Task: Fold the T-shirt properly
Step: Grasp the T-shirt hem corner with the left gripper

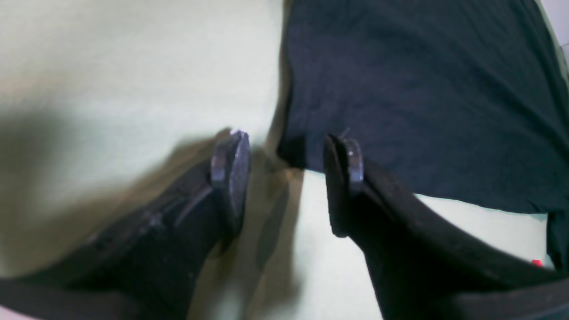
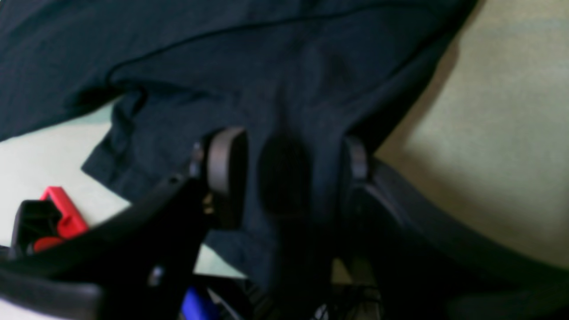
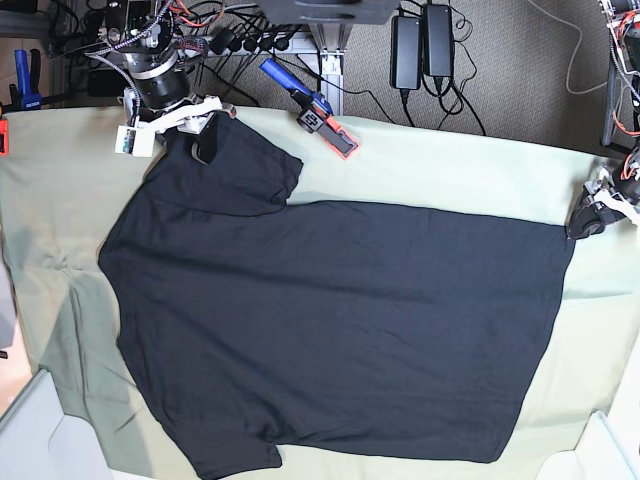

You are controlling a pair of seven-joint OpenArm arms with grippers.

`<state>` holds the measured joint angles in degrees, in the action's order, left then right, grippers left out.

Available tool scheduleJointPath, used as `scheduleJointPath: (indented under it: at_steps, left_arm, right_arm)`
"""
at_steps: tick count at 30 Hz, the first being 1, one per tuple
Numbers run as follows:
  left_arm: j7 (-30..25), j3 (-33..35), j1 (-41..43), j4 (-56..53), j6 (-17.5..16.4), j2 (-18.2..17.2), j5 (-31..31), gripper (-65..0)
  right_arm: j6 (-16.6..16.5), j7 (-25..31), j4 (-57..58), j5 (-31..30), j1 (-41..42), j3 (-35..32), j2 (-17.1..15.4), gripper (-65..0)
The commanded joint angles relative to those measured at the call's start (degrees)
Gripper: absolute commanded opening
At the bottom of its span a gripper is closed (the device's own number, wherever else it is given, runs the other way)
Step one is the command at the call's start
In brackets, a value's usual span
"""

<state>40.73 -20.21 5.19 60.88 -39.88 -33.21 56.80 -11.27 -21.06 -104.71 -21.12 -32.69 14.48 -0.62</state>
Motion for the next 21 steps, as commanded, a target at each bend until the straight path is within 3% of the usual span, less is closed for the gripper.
scheduleJointPath:
  at_steps: [1,21]
  left_arm:
    - [0.31,0.13,-0.46,0.52,-0.12,-1.22,0.81,-34.0]
    - [1.55,4.46,-3.69,4.55,-0.12,-1.07,0.35,-34.1]
  right_arm:
    - [1.44,1.31,-0.81,-0.26,-0.22,0.07,-0.17,-35.7]
    - [1.44,1.33,-0.81,-0.28,-0.20,0.07,-0.15,-35.7]
